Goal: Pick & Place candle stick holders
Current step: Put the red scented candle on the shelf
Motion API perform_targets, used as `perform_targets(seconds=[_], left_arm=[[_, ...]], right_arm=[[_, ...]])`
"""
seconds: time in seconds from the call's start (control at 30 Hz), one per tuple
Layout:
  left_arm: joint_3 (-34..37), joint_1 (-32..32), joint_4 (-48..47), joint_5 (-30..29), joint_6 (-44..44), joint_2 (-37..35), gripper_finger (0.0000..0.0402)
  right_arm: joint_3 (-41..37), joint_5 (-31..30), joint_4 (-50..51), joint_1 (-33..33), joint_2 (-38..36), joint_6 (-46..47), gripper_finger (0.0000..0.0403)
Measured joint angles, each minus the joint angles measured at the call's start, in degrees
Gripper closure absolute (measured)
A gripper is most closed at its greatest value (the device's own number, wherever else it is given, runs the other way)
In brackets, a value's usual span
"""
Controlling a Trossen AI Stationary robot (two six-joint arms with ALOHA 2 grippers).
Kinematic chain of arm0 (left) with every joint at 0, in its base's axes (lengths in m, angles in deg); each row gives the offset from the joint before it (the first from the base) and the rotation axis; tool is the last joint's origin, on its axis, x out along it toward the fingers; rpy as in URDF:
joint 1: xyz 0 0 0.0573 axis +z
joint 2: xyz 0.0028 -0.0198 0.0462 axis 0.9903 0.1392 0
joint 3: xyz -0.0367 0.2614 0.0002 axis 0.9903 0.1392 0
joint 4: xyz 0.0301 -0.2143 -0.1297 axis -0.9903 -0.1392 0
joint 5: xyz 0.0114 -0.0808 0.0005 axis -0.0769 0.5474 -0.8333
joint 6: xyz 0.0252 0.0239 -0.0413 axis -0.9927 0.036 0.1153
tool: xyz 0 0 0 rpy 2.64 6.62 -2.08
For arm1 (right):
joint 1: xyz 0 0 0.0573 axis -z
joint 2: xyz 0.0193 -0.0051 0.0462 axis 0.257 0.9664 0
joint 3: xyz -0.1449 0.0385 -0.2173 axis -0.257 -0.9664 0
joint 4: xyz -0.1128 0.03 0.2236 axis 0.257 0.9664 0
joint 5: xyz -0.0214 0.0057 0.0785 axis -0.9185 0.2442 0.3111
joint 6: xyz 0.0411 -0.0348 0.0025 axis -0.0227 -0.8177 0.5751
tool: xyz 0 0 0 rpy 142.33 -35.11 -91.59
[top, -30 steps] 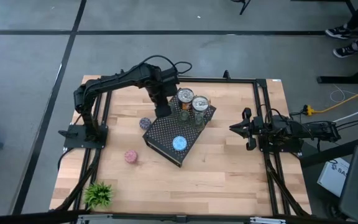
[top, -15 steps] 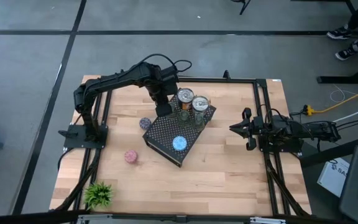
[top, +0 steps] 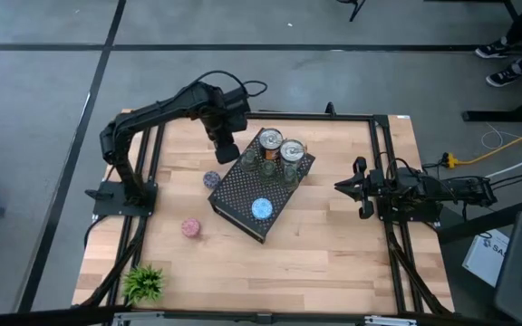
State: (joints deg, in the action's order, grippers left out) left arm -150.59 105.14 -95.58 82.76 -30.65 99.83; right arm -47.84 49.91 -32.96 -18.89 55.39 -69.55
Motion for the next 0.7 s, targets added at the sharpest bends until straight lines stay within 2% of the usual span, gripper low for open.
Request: perform_targets(seconds=[0.47,0.57,0.7], left_arm=[[0.0,1.0,-0.8,-0.3,-3.5,-2.4,0.04],[3.5,1.0,1.4,0.2,-5.4,-4.5,0.04],[12.4,1.0,5.9,0.5,-6.1,-8.8,0.04]], right_arm=[[0.0,0.0,0.0,0.0,0.0,0.0,0.0355],[0.0,0.0,0.0,0.0,0.0,0.0,0.0355],[0.0,0.0,0.0,0.0,0.0,0.0,0.0355]])
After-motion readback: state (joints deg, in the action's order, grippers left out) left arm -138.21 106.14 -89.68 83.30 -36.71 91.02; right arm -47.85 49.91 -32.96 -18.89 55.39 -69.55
